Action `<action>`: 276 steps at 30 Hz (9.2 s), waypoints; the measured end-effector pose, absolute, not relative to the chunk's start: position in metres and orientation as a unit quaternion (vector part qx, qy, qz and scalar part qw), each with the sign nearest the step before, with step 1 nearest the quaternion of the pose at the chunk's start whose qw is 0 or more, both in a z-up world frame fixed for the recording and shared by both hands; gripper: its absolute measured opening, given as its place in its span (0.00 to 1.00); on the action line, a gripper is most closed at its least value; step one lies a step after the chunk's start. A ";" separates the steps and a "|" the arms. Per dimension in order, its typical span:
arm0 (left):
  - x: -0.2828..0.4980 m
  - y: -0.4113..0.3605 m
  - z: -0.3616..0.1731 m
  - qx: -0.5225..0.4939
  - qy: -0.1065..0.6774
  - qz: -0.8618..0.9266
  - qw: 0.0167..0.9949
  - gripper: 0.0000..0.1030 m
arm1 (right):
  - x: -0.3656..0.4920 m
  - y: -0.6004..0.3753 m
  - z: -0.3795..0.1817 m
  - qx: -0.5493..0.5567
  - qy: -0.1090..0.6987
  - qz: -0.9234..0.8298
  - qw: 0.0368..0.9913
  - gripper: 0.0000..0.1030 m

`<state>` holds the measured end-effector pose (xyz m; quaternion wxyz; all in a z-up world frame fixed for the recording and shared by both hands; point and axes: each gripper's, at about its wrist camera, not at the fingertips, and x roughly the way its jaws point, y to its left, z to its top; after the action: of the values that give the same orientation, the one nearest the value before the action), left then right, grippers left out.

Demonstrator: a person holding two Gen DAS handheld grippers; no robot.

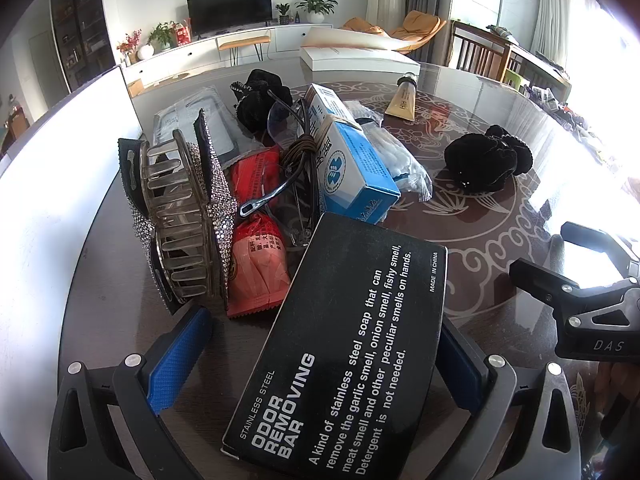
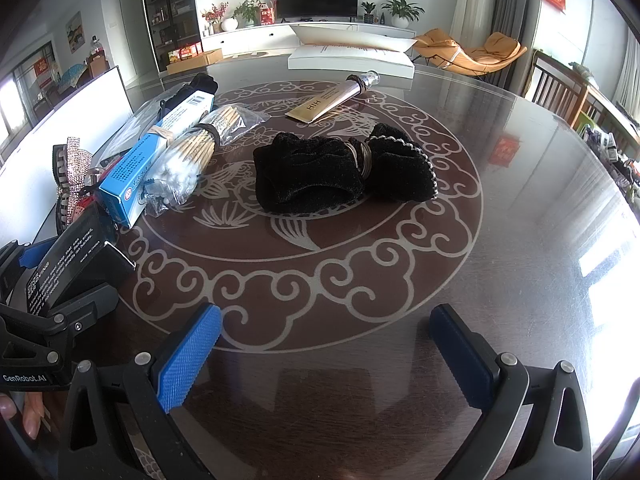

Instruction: Organize objects

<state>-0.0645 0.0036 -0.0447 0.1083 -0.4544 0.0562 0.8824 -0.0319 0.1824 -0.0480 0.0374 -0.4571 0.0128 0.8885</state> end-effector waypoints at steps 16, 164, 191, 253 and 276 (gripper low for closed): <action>-0.065 0.004 -0.045 -0.454 0.057 0.882 0.109 1.00 | -0.033 0.182 -0.048 -0.457 0.013 0.889 0.038 1.00; -0.003 -0.030 -0.043 -0.470 0.049 0.877 0.091 1.00 | -0.033 0.183 -0.048 -0.457 0.016 0.889 0.041 1.00; -0.007 -0.045 -0.047 -0.459 0.032 0.885 0.066 1.00 | -0.149 0.241 -0.015 -0.501 0.135 0.850 -0.088 0.92; 0.082 -0.335 0.048 -0.406 -0.077 0.898 -0.153 0.82 | -0.050 -0.098 0.049 -0.350 0.044 0.895 -0.272 1.00; 0.003 -0.070 -0.015 -0.440 -0.001 0.896 0.061 0.99 | -0.022 0.137 -0.045 -0.457 -0.002 0.889 0.014 1.00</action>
<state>0.0033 -0.0704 -0.0152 0.0612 -0.4398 -0.0007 0.8960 -0.0216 0.1374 -0.0454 0.0141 -0.4573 -0.0020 0.8892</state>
